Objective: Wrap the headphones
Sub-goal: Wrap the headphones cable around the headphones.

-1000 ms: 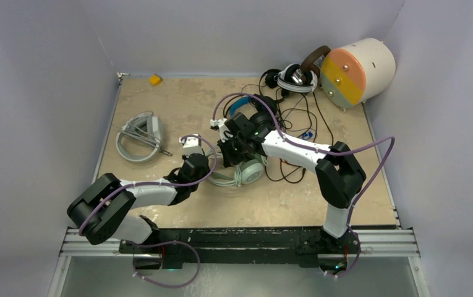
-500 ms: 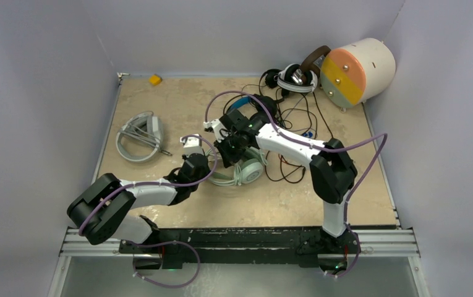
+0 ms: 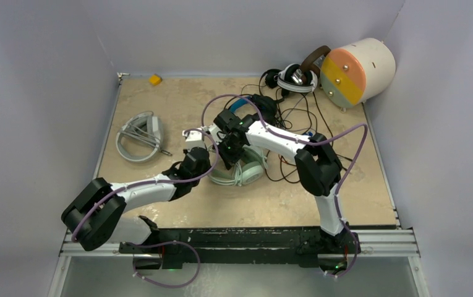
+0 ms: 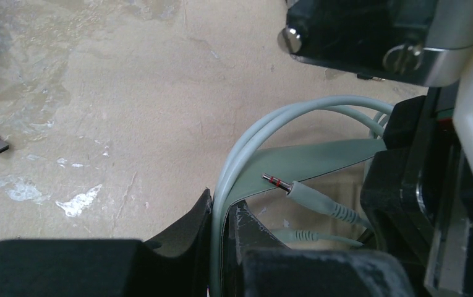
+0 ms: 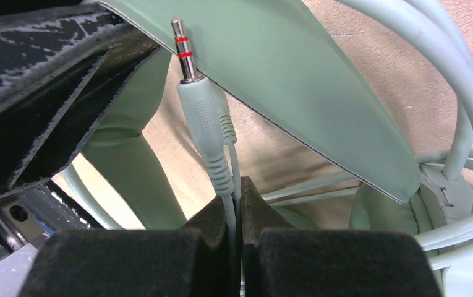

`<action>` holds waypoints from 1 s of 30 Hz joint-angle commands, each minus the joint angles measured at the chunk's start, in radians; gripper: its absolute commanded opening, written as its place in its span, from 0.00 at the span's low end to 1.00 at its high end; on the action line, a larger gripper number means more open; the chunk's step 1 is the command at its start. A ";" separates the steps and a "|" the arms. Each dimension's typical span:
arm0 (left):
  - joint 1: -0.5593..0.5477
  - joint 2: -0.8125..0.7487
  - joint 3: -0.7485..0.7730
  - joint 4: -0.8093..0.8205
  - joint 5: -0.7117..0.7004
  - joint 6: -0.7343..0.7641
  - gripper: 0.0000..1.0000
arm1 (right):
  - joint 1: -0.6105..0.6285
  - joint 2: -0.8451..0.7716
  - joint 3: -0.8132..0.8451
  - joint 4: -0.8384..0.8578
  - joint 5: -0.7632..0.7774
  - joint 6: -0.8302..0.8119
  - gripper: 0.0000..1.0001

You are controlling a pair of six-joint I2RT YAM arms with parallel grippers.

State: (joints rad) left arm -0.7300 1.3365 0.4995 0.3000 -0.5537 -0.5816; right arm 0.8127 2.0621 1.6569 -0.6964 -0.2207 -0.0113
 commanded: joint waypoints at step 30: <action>0.063 -0.057 0.126 -0.014 0.212 0.017 0.00 | -0.001 -0.029 0.078 -0.080 0.007 -0.060 0.00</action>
State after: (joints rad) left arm -0.6437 1.3159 0.5556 0.1802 -0.4221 -0.5972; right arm 0.8131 2.0010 1.6470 -0.7204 -0.2268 -0.1036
